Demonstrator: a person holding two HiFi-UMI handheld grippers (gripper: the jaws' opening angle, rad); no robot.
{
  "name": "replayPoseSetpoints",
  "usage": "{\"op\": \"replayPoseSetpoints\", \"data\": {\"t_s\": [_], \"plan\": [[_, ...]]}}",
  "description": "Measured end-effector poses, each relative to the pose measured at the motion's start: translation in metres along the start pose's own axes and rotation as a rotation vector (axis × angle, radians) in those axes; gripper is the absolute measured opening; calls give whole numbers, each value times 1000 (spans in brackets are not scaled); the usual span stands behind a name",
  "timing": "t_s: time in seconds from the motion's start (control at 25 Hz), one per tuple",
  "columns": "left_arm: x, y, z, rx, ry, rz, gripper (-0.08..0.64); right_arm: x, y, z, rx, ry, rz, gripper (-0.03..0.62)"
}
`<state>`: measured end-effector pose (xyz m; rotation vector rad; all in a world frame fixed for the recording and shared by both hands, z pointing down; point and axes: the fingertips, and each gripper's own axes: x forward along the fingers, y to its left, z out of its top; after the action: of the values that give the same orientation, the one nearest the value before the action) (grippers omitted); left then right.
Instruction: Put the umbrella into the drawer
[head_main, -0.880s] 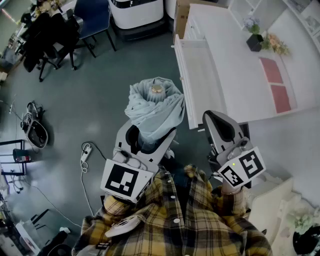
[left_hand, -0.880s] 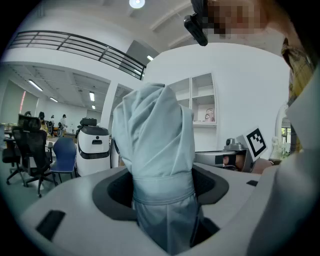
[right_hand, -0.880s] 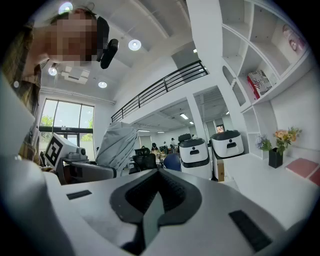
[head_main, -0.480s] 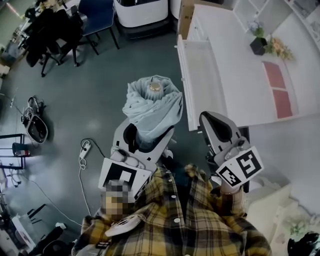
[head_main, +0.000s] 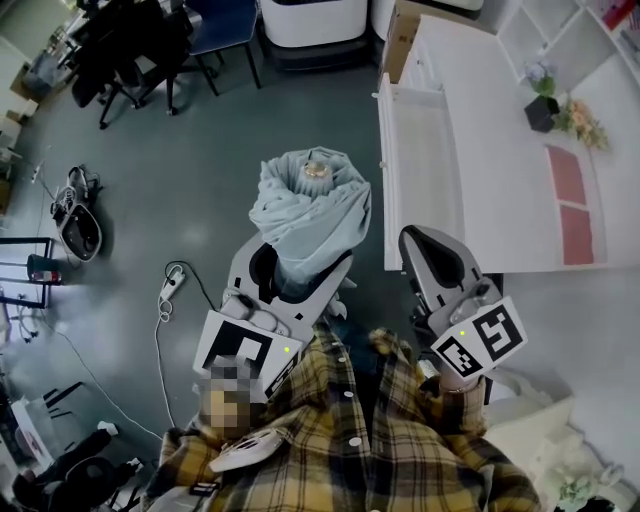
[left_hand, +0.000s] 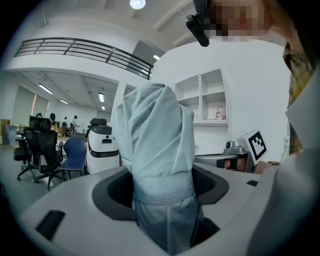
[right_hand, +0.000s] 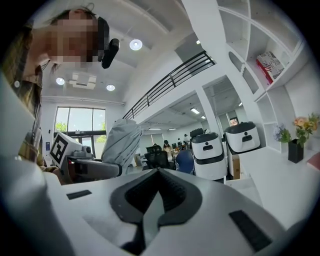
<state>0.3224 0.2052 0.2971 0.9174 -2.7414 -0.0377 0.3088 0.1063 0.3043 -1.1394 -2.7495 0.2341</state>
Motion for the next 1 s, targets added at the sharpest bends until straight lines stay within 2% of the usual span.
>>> {"op": "replayPoseSetpoints", "data": {"t_s": [0.16, 0.6, 1.0], "plan": [[11, 20, 9, -13, -7, 7, 318, 23, -7, 9, -7, 4, 24, 17], [65, 127, 44, 3, 20, 5, 318, 142, -37, 31, 8, 28, 54, 17], [134, 234, 77, 4, 54, -82, 318, 257, -86, 60, 30, 47, -20, 17]]}}
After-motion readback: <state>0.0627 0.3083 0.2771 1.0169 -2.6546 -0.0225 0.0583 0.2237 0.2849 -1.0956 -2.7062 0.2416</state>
